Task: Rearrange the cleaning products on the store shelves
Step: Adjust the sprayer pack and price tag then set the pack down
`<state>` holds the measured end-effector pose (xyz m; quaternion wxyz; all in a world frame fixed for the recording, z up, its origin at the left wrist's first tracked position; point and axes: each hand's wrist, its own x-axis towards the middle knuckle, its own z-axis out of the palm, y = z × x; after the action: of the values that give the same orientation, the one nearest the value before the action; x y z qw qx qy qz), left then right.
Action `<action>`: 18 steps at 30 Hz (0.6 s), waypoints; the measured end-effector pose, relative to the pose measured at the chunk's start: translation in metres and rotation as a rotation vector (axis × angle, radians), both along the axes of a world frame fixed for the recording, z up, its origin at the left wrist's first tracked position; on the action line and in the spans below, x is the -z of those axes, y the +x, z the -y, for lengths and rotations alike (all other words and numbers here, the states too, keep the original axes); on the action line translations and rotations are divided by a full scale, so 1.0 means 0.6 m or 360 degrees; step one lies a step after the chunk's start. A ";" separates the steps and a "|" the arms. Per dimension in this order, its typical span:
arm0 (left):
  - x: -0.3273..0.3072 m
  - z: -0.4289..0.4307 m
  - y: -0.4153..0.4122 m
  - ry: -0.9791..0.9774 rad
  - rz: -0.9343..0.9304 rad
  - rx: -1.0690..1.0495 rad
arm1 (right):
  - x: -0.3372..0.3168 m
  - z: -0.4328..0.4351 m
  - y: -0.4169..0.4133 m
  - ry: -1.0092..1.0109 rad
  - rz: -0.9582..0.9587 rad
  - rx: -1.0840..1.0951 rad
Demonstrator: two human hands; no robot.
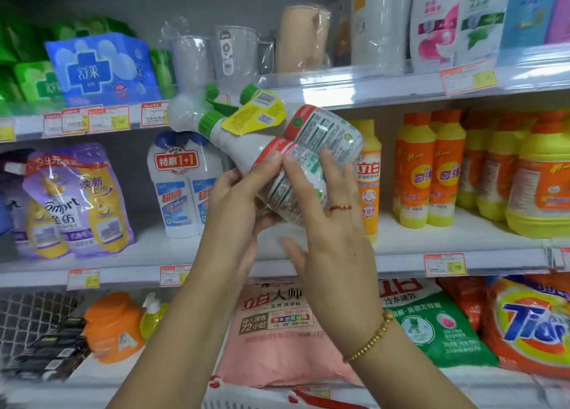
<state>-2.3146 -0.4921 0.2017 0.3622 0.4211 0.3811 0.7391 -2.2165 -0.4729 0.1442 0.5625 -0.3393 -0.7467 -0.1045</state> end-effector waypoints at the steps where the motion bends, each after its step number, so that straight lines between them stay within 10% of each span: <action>1: -0.005 0.007 0.005 -0.0005 -0.0043 -0.0027 | -0.003 -0.005 0.003 0.0039 -0.0012 0.0009; 8: -0.025 0.038 0.013 0.0099 -0.0585 -0.0186 | -0.014 -0.013 0.032 0.0023 -0.0415 -0.0310; 14: -0.036 0.031 -0.068 -0.0090 -0.0822 -0.0360 | -0.014 -0.028 0.057 -0.1116 -0.1364 -0.1698; 18: 0.008 -0.003 -0.085 -0.0338 -0.0442 0.0089 | 0.004 -0.030 0.052 -0.1622 -0.1748 -0.1956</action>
<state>-2.3659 -0.4904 0.1970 0.3689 0.4890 0.4916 0.6190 -2.1854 -0.4550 0.1419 0.5748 -0.0944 -0.3827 0.7171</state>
